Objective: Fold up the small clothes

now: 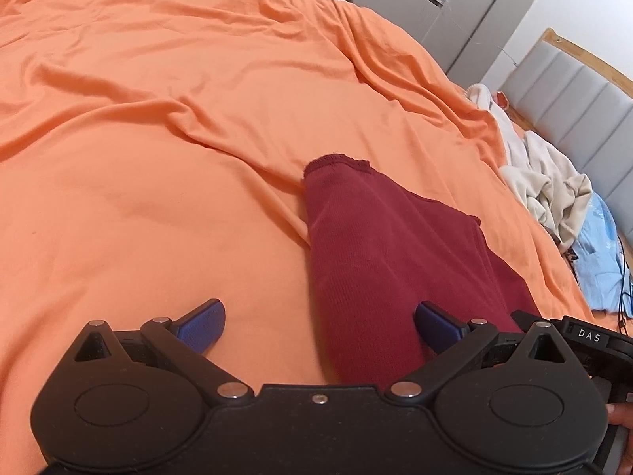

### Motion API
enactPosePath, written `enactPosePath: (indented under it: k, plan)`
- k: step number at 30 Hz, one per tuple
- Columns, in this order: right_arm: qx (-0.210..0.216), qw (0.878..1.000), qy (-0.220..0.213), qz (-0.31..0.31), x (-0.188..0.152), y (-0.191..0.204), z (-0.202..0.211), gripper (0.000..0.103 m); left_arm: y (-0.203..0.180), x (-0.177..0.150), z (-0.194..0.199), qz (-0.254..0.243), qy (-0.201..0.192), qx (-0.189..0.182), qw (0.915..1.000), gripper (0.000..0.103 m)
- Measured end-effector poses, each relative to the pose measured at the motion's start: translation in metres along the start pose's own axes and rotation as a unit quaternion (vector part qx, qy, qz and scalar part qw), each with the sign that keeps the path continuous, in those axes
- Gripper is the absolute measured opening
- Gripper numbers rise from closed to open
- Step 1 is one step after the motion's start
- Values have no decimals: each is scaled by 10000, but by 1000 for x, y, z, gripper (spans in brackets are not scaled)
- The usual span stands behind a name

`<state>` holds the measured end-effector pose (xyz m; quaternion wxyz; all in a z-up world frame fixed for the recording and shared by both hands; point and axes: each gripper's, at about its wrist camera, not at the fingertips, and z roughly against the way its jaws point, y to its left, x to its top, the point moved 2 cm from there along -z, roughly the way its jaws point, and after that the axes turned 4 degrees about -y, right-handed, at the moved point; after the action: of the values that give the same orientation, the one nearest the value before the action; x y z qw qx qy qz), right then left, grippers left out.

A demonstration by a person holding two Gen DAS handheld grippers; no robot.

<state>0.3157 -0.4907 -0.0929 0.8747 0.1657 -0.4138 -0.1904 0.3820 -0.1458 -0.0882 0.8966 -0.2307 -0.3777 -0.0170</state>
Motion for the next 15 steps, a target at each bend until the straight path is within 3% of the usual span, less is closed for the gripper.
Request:
enactPosePath:
  k: [7, 10, 15]
  plan:
    - [23, 10000, 7, -44, 0, -2, 0, 48, -6, -6, 12, -296, -41, 244, 9993, 102]
    - [125, 9999, 10, -91, 1, -2, -1, 39, -5, -6, 13, -279, -22, 239, 9993, 102]
    - [195, 9996, 4, -200, 0, -3, -1, 33, -5, -6, 15, -274, 31, 74, 9996, 89]
